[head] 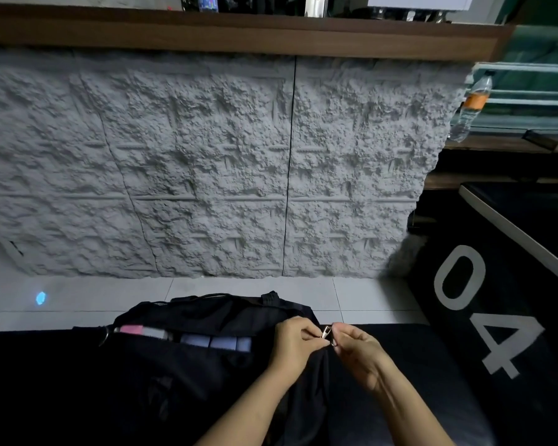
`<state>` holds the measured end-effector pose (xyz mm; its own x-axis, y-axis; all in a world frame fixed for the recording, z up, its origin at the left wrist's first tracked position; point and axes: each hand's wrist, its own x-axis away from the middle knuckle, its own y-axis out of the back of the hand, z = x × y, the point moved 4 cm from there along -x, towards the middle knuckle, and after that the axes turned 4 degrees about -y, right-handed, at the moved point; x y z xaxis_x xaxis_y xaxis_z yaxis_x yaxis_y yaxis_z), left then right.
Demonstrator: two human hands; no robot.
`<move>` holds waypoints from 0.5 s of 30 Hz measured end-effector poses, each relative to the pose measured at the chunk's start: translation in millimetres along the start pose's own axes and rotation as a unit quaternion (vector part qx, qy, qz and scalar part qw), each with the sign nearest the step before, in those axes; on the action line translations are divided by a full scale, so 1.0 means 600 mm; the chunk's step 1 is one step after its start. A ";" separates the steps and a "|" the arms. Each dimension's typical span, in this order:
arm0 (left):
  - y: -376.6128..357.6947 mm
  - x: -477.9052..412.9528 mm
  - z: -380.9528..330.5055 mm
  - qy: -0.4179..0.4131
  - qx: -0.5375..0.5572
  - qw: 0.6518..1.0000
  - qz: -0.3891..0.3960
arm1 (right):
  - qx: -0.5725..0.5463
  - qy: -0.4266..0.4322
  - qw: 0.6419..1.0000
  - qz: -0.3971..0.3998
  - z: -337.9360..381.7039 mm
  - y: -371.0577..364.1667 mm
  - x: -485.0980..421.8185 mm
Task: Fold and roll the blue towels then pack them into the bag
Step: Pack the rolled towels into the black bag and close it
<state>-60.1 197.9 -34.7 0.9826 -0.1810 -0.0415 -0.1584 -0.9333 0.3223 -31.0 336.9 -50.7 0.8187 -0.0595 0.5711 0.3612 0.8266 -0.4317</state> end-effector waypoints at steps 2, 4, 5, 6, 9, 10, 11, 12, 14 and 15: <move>0.001 0.001 0.007 0.022 0.051 0.998 -0.003 | 0.001 -0.002 1.000 0.012 -0.001 -0.001 0.000; -0.001 0.002 0.013 0.048 0.089 0.995 -0.008 | 0.007 -0.006 1.000 0.010 -0.005 -0.001 -0.001; -0.004 0.002 0.016 0.058 0.094 0.994 -0.005 | 0.016 -0.006 1.000 0.005 -0.007 -0.001 -0.001; -0.008 0.003 0.017 0.064 0.099 0.993 0.002 | 0.022 -0.005 1.000 0.001 -0.008 -0.003 0.001; -0.016 0.007 0.013 0.063 0.098 0.993 0.015 | 0.017 -0.003 1.000 0.005 -0.011 -0.011 0.002; -0.017 0.009 0.012 0.059 0.096 0.993 0.023 | 0.005 -0.003 1.000 0.008 -0.011 -0.015 0.003; -0.019 0.011 0.012 0.056 0.089 0.994 0.035 | -0.009 -0.007 1.000 0.014 -0.010 -0.019 0.004; -0.021 0.013 0.013 0.052 0.083 0.994 0.045 | -0.019 -0.012 1.000 0.022 -0.009 -0.022 0.005; -0.020 0.013 0.015 0.049 0.073 0.995 0.038 | -0.024 -0.016 0.999 0.033 -0.007 -0.028 0.007; -0.020 0.013 0.015 0.049 0.073 0.996 0.026 | -0.024 -0.015 0.999 0.035 -0.005 -0.028 0.009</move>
<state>-51.6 205.0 -47.6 0.9762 -0.2062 0.0665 -0.2150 -0.9597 0.1808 -31.5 320.8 -42.3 0.8297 0.0146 0.5581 0.3246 0.8007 -0.5034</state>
